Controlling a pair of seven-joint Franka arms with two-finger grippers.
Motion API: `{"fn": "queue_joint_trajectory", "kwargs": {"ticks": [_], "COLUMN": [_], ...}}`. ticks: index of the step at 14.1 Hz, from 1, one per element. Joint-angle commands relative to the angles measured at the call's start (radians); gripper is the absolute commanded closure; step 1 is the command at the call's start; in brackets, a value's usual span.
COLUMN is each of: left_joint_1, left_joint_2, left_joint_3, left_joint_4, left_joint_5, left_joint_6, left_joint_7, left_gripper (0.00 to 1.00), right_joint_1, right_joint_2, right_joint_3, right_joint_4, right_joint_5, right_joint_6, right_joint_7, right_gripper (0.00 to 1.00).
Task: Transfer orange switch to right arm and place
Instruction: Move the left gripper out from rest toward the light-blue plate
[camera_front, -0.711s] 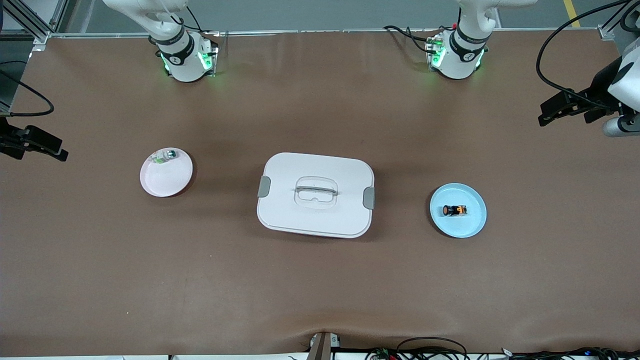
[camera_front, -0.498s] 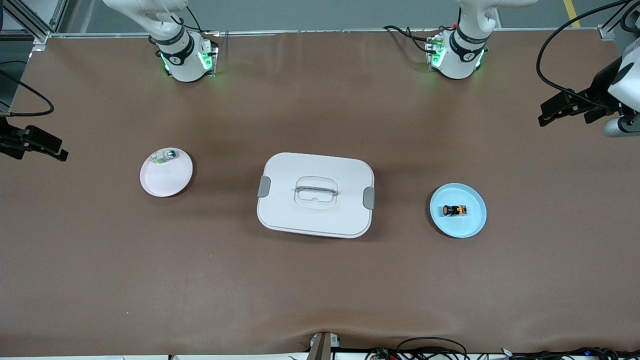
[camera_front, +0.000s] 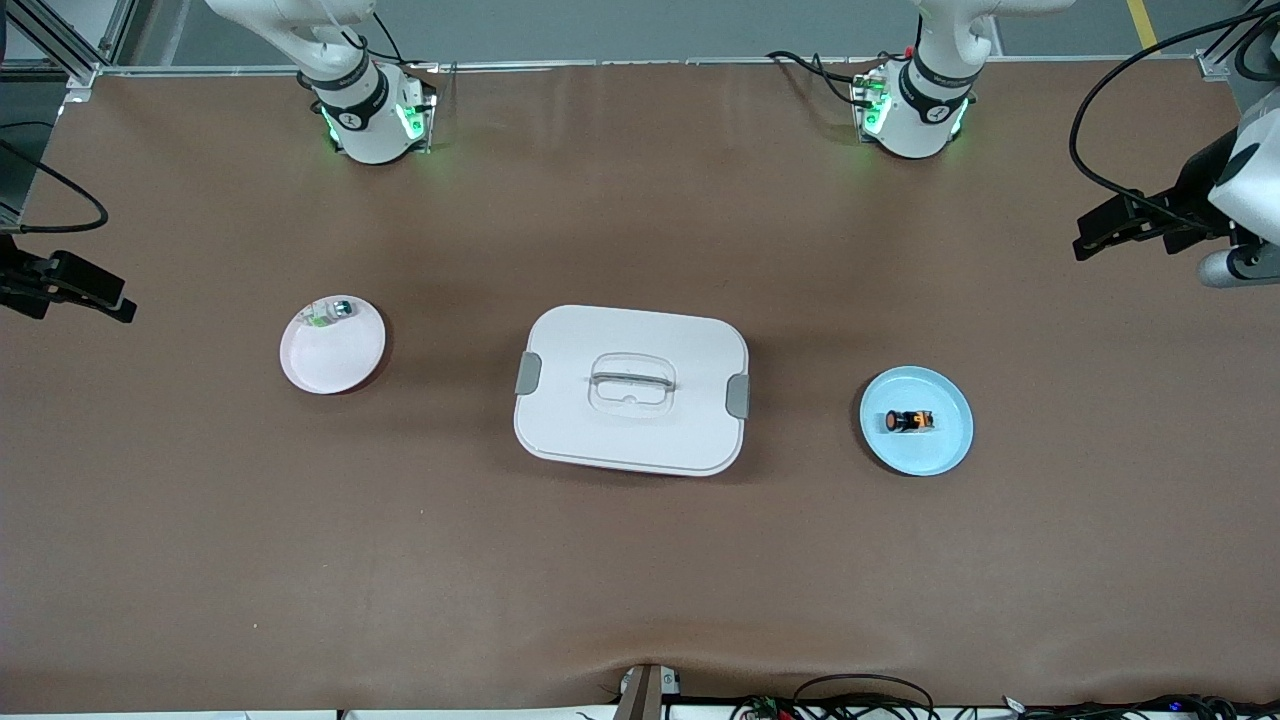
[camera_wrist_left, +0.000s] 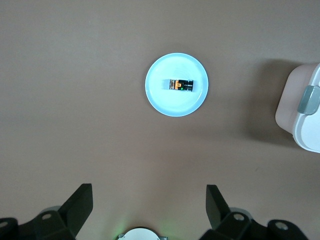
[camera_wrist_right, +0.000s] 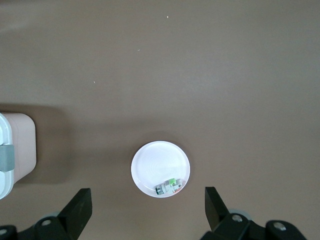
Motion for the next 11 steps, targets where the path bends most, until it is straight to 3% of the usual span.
{"fn": "queue_joint_trajectory", "kwargs": {"ticks": [1, 3, 11], "left_joint_1": [0.005, 0.004, 0.024], "left_joint_2": [0.007, 0.053, 0.087], "left_joint_3": [0.001, 0.004, 0.013], "left_joint_4": [0.013, 0.016, 0.016], "left_joint_5": [0.002, 0.013, 0.008], "left_joint_6": [0.001, 0.001, -0.003], "left_joint_7": [0.016, 0.016, 0.013], "left_gripper": [0.0, 0.0, 0.0], "right_joint_1": [-0.019, -0.019, -0.018], "right_joint_2": [0.008, 0.008, 0.008], "right_joint_3": [0.017, 0.017, 0.017], "right_joint_4": [0.019, 0.019, 0.019], "right_joint_5": [-0.008, -0.008, -0.012], "right_joint_6": [-0.006, -0.004, -0.006], "right_joint_7": [-0.014, -0.014, -0.012], "right_gripper": [0.0, 0.0, 0.0]}}
